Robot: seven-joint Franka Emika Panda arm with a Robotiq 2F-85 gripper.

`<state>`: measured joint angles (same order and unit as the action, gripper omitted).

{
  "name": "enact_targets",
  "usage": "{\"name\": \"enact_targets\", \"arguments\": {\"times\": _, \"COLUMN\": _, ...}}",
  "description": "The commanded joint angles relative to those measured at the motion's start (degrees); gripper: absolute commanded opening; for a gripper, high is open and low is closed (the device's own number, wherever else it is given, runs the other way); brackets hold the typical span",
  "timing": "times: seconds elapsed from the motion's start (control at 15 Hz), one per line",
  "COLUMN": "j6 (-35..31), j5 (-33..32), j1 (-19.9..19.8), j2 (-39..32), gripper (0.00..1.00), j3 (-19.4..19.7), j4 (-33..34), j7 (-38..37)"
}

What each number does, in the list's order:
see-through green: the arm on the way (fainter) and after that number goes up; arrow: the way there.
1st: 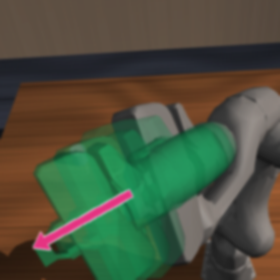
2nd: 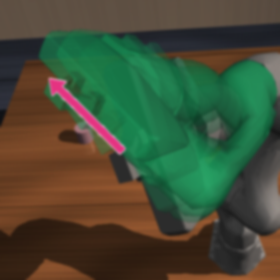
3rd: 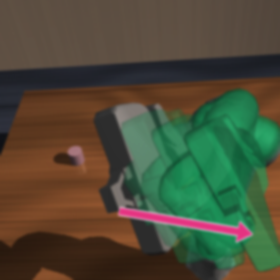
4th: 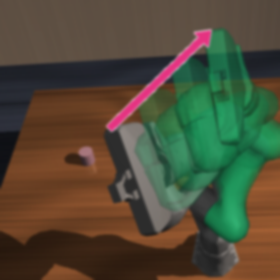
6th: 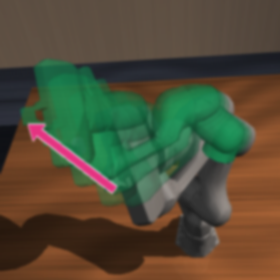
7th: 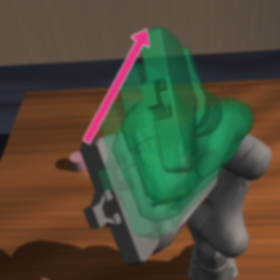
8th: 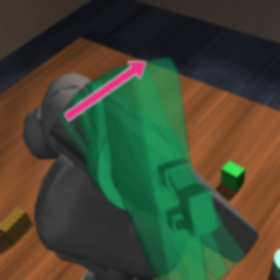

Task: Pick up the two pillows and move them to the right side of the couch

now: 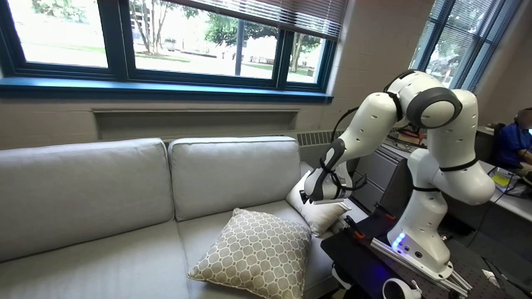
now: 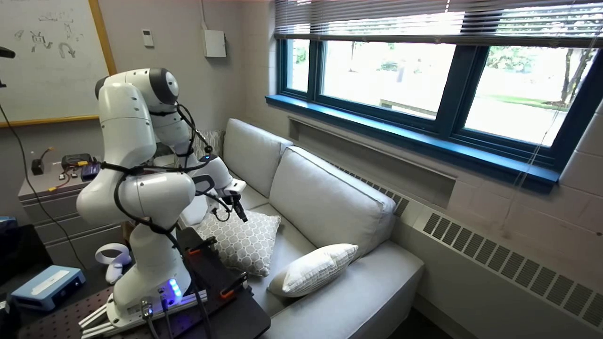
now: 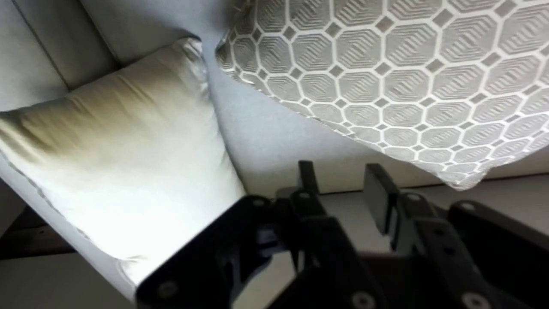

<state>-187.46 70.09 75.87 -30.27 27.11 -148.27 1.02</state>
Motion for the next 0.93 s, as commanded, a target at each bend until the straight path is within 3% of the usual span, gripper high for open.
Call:
{"name": "enact_targets", "arguments": {"times": 0.0, "j6": 4.39, "j5": -5.24, "j1": -4.04, "j2": -0.59, "gripper": 0.66, "j3": -2.64, "j4": 7.78, "j7": 3.77}}
{"name": "enact_targets", "arguments": {"times": 0.07, "j6": 5.55, "j5": -6.49, "j1": -5.71, "j2": -0.96, "gripper": 0.75, "j3": -4.3, "j4": 10.02, "j7": 4.69}}
{"name": "enact_targets", "arguments": {"times": 0.13, "j6": 4.89, "j5": -15.46, "j1": -11.98, "j2": -0.76, "gripper": 0.81, "j3": -9.59, "j4": 11.29, "j7": -0.34}}
{"name": "enact_targets", "arguments": {"times": 0.2, "j6": 6.15, "j5": -18.82, "j1": -14.58, "j2": -2.0, "gripper": 0.89, "j3": -11.7, "j4": 13.8, "j7": -0.64}}
{"name": "enact_targets", "arguments": {"times": 0.27, "j6": 7.94, "j5": -14.85, "j1": -16.86, "j2": -4.21, "gripper": 0.97, "j3": -13.99, "j4": 17.7, "j7": 5.33}}
{"name": "enact_targets", "arguments": {"times": 0.33, "j6": 8.84, "j5": -16.09, "j1": -21.73, "j2": -5.68, "gripper": 1.0, "j3": -17.88, "j4": 20.43, "j7": 6.5}}
{"name": "enact_targets", "arguments": {"times": 0.53, "j6": 12.44, "j5": -15.39, "j1": -33.0, "j2": -13.24, "gripper": 1.0, "j3": -25.12, "j4": 29.66, "j7": 14.39}}
{"name": "enact_targets", "arguments": {"times": 0.8, "j6": 18.22, "j5": -16.35, "j1": -42.52, "j2": -24.4, "gripper": 1.0, "j3": -27.8, "j4": 40.64, "j7": 20.5}}
{"name": "enact_targets", "arguments": {"times": 0.87, "j6": 17.21, "j5": -24.61, "j1": -49.28, "j2": -26.85, "gripper": 1.0, "j3": -32.38, "j4": 42.06, "j7": 16.13}}
